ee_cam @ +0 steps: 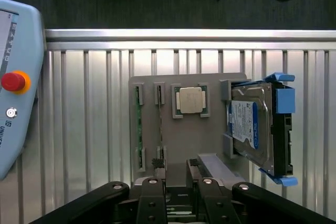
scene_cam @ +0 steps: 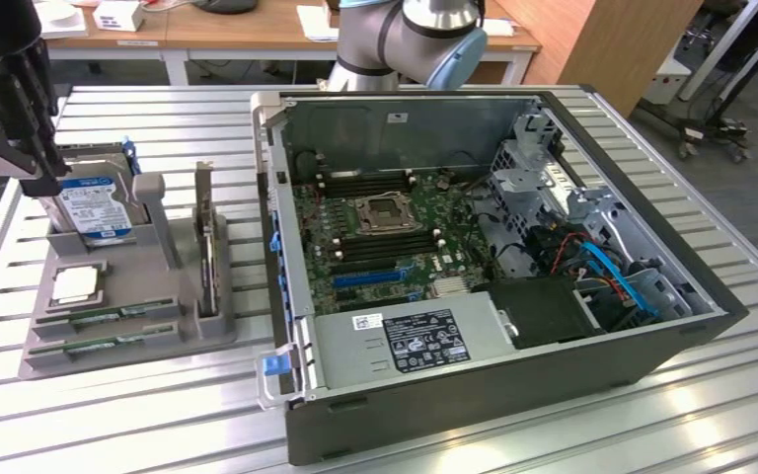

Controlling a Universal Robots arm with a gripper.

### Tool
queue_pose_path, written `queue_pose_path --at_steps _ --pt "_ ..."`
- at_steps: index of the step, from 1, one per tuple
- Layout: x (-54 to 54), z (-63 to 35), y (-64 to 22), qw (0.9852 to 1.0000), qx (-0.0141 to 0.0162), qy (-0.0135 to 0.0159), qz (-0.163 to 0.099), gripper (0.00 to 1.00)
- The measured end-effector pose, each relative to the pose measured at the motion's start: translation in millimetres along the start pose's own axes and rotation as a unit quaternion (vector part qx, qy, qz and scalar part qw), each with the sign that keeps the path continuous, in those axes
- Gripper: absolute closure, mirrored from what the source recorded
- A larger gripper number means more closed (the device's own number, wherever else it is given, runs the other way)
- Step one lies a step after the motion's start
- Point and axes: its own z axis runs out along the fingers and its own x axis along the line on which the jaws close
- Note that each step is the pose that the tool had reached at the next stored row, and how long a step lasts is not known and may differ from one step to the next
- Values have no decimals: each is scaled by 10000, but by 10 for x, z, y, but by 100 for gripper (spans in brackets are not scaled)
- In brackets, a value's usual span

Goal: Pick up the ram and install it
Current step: 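Pick up the ram and move it above insertion slot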

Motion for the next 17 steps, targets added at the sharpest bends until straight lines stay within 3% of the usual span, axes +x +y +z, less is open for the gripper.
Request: queue_pose_path --at_steps 3,17 --pt "1 11 0 10000 1 0 0 71" --pt "8 235 -11 10000 0 0 0 71"
